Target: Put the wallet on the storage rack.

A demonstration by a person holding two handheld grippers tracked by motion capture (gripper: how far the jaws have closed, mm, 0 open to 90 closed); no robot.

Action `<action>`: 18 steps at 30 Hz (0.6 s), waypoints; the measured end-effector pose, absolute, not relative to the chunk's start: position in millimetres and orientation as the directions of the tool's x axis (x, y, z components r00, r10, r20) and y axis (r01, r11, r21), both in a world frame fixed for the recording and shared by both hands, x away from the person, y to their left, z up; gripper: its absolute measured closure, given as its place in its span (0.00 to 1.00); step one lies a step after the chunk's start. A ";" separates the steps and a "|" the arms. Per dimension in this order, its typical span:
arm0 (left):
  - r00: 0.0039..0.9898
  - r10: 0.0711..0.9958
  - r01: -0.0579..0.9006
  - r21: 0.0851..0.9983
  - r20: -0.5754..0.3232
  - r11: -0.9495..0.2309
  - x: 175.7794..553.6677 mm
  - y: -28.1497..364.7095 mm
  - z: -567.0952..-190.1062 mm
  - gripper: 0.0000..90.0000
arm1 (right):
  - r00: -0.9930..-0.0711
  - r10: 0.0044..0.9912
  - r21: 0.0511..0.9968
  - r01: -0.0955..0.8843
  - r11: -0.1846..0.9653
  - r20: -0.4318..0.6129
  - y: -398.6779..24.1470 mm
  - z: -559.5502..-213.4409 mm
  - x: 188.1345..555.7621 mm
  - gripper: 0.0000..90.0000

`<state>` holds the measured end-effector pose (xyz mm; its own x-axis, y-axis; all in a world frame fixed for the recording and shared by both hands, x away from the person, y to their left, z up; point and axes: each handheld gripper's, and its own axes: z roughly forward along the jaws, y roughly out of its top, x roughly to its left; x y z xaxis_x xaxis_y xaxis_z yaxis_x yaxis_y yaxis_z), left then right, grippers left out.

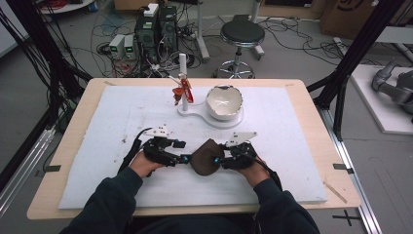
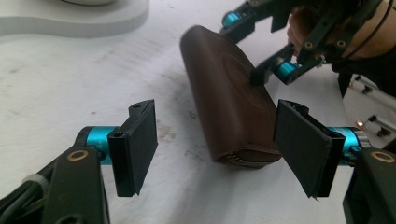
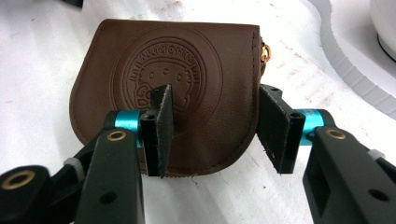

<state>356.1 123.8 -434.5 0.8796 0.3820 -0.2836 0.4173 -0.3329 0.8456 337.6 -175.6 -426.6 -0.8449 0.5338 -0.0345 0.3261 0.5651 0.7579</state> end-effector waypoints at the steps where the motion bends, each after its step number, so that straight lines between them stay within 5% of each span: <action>1: 0.878 0.380 0.425 0.840 -0.292 -0.336 355.7 120.9 -435.3 0.34 | -0.845 0.534 0.758 0.326 0.565 -0.034 -175.6 -426.6 337.6 0.56; 3: 0.881 0.365 0.433 0.824 -0.301 -0.366 355.4 115.0 -438.2 0.34 | -0.846 0.533 0.759 0.329 0.561 -0.028 -175.9 -426.3 336.9 0.56; 9: 0.898 0.340 0.412 0.809 -0.280 -0.420 355.4 112.7 -442.4 0.61 | -0.855 0.519 0.771 0.337 0.540 0.010 -179.3 -426.9 339.0 0.55; 13: 0.915 0.322 0.371 0.819 -0.242 -0.439 354.7 112.8 -442.4 0.65 | -0.867 0.494 0.781 0.351 0.517 0.063 -183.7 -426.7 341.6 0.51; 18: 0.945 0.285 0.278 0.850 -0.159 -0.448 350.8 112.4 -439.0 0.68 | -0.858 0.486 0.771 0.421 0.478 0.167 -187.7 -434.0 352.4 0.29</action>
<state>350.8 112.4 -439.0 0.9451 0.2854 -0.1592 0.2783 -0.4475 0.8499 352.4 -187.7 -434.0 -0.8578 0.4863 0.1666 0.4207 0.4781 0.7710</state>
